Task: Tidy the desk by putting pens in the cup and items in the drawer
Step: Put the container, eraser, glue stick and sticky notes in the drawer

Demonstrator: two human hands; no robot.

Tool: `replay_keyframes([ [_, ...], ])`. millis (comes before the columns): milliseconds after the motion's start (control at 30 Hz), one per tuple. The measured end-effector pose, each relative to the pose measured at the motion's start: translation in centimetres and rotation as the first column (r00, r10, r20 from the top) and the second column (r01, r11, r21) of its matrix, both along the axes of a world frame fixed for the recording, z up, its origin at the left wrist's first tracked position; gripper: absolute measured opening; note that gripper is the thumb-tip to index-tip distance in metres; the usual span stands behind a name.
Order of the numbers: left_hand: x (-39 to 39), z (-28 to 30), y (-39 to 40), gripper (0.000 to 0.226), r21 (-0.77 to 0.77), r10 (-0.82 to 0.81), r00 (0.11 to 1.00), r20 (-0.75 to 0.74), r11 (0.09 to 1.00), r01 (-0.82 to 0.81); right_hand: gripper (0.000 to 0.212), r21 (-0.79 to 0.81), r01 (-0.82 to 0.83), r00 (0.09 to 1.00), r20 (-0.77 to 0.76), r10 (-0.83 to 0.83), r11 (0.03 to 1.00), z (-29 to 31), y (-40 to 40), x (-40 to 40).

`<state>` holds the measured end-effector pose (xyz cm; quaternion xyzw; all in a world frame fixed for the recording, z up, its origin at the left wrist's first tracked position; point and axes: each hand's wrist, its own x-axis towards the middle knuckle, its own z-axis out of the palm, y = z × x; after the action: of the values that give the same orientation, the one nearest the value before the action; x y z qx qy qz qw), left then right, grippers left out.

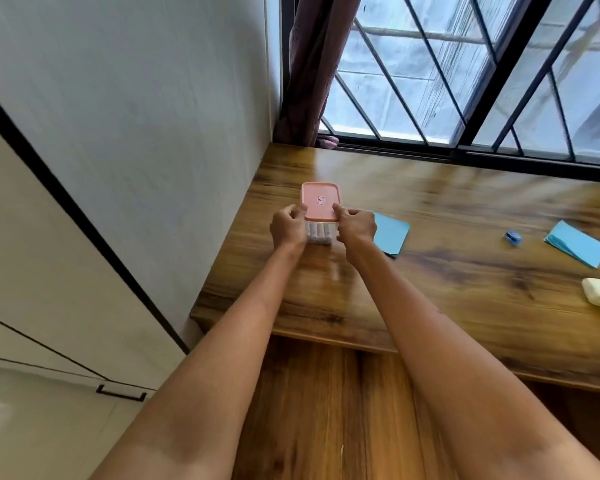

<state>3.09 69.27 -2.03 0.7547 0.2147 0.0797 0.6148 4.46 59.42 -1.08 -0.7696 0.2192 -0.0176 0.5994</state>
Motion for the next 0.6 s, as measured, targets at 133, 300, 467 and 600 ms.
replay_keyframes([
  [133,0.7,0.2,-0.2,0.028,-0.021,0.025,0.999,0.032,0.999,-0.025,0.028,-0.004,-0.016,1.000,0.013,0.016,1.000,-0.2,-0.3,1.0],
  [300,-0.2,0.8,-0.5,0.027,-0.008,0.059,0.997,0.055,0.998,-0.059,0.020,0.118,-0.090,0.996,0.025,0.087,0.989,0.2,-1.1,0.1],
  [467,-2.9,2.0,-0.4,0.020,0.021,0.036,0.997,0.074,0.999,-0.037,0.007,0.100,-0.173,0.984,0.057,0.168,0.980,0.8,-2.2,-3.1],
  [600,-7.0,3.2,0.1,0.014,0.041,0.033,0.999,0.031,0.999,-0.035,0.009,0.212,-0.307,0.949,-0.011,0.316,0.928,2.8,-3.3,-7.3],
])
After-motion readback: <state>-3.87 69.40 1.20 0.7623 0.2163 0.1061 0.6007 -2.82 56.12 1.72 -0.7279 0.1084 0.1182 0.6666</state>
